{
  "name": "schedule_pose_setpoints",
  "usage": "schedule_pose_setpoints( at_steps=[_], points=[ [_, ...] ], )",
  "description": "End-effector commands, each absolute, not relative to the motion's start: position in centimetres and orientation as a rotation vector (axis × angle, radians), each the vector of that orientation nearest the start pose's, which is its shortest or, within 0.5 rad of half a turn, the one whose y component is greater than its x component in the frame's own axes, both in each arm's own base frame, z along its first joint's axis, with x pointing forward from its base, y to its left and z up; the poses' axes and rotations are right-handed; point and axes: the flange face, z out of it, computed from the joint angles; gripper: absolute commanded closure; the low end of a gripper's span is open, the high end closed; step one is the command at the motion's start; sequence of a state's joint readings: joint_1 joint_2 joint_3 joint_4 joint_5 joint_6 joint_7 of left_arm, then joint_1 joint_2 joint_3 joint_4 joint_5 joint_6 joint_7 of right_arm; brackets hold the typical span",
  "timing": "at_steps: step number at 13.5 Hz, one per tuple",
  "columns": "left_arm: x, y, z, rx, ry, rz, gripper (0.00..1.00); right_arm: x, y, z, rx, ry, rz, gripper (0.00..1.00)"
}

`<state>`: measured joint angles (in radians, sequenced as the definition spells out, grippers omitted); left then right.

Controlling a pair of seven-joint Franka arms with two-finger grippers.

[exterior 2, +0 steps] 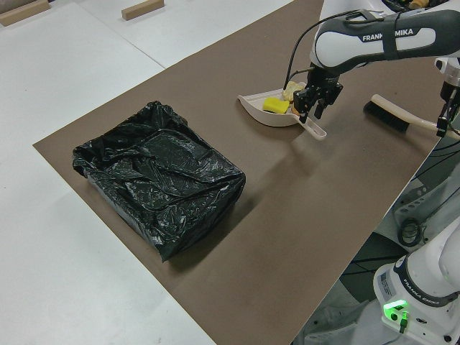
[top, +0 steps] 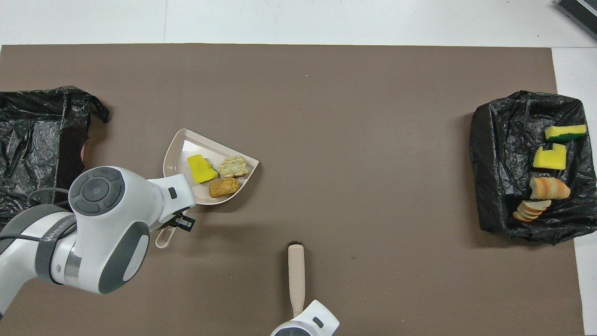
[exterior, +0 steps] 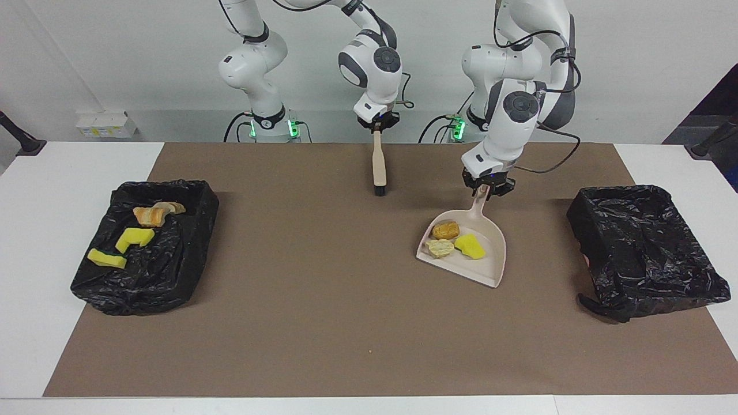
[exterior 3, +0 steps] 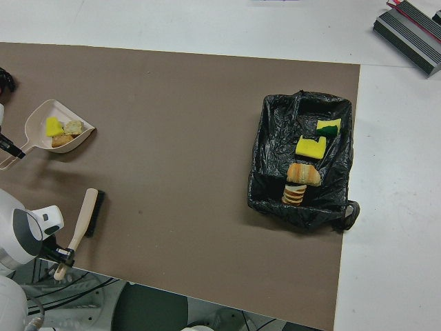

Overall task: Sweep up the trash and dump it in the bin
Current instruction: 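Lift the dustpan with the left gripper while the right gripper drops the brush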

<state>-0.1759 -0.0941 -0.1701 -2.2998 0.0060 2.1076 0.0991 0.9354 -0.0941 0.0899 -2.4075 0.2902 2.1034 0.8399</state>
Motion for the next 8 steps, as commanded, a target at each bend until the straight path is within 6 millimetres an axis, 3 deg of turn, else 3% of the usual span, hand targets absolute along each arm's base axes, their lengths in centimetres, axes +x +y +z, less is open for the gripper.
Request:
schedule_pose_setpoints(
  at_steps=[1, 4, 6, 7, 8],
  points=[
    [45.2, -16.4, 36.7, -3.037, 0.678, 0.136, 0.0, 23.7, 39.3, 33.3, -3.127, -0.017, 0.484, 0.69],
    [44.5, -16.6, 35.3, -3.034, 0.682, 0.15, 0.0, 24.3, 40.0, 33.7, -3.118, -0.003, 0.474, 0.59],
    [44.4, -16.7, 35.4, -3.03, 0.696, 0.155, 0.08, 24.4, 39.9, 33.6, -3.118, -0.012, 0.477, 0.57],
    [44.2, -16.7, 35.3, -3.025, 0.703, 0.166, 0.58, 25.9, 39.4, 33.9, -3.102, 0.022, 0.458, 0.57],
    [44.1, -17.1, 35.3, -3.024, 0.715, 0.152, 0.95, 28.9, 38.7, 35.0, -3.072, 0.065, 0.43, 0.57]
  ],
)
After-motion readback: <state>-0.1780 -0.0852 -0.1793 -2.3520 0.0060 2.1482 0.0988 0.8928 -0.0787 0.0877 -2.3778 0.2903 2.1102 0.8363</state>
